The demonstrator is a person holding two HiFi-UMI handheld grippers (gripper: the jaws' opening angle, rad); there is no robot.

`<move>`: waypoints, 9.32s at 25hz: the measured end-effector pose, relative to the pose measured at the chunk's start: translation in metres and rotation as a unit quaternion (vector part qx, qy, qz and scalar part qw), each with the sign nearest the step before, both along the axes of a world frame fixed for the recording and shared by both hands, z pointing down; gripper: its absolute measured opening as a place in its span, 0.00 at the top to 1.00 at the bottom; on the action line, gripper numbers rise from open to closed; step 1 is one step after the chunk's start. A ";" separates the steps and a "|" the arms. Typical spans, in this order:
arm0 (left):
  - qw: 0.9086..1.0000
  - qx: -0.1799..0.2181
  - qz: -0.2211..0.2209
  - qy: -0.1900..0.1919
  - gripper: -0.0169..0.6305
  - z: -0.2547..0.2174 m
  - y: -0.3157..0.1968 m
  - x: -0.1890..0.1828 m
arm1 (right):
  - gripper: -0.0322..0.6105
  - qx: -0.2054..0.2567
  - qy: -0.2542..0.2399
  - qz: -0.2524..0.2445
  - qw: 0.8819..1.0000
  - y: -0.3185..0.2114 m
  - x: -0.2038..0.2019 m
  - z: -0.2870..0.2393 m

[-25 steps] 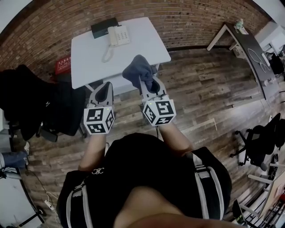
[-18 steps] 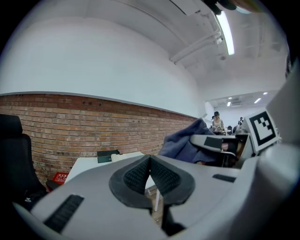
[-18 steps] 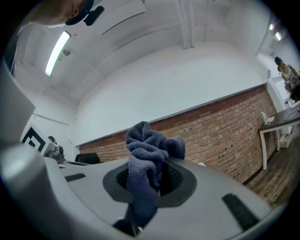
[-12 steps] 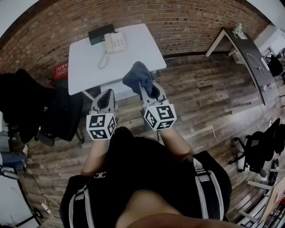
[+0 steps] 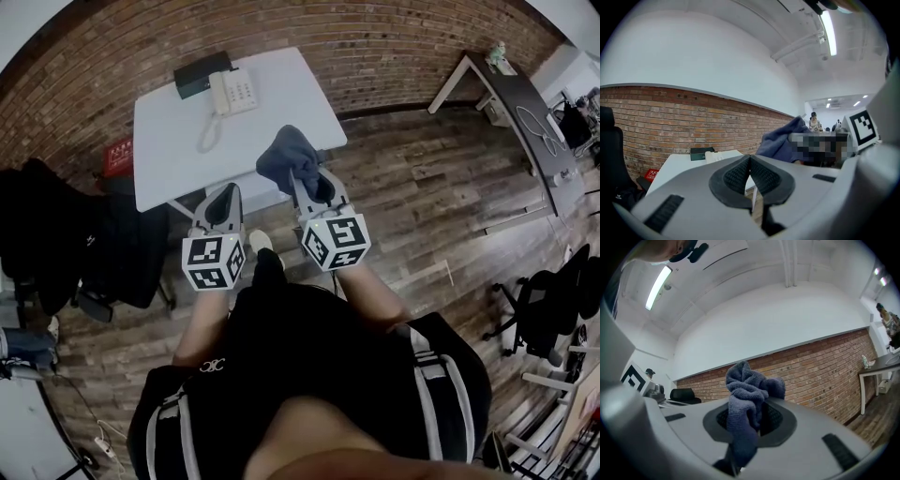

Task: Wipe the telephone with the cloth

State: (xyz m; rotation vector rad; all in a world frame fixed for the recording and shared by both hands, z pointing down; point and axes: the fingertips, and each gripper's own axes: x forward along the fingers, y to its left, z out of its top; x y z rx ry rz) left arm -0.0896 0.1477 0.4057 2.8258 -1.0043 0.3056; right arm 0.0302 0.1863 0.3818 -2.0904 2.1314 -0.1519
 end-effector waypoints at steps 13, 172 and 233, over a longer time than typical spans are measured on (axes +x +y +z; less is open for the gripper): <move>1.000 -0.011 0.014 0.014 0.98 0.001 -0.108 0.032 | 0.88 -0.016 0.021 0.015 1.000 -0.101 0.032 -0.002; 0.970 -0.112 -0.213 -0.029 0.98 0.062 -0.411 0.030 | 0.87 -0.429 0.178 -0.123 0.877 -0.593 0.146 0.288; 0.971 -0.112 -0.211 -0.025 0.98 0.062 -0.403 0.029 | 0.87 -0.406 0.107 -0.125 0.899 -0.571 0.115 0.282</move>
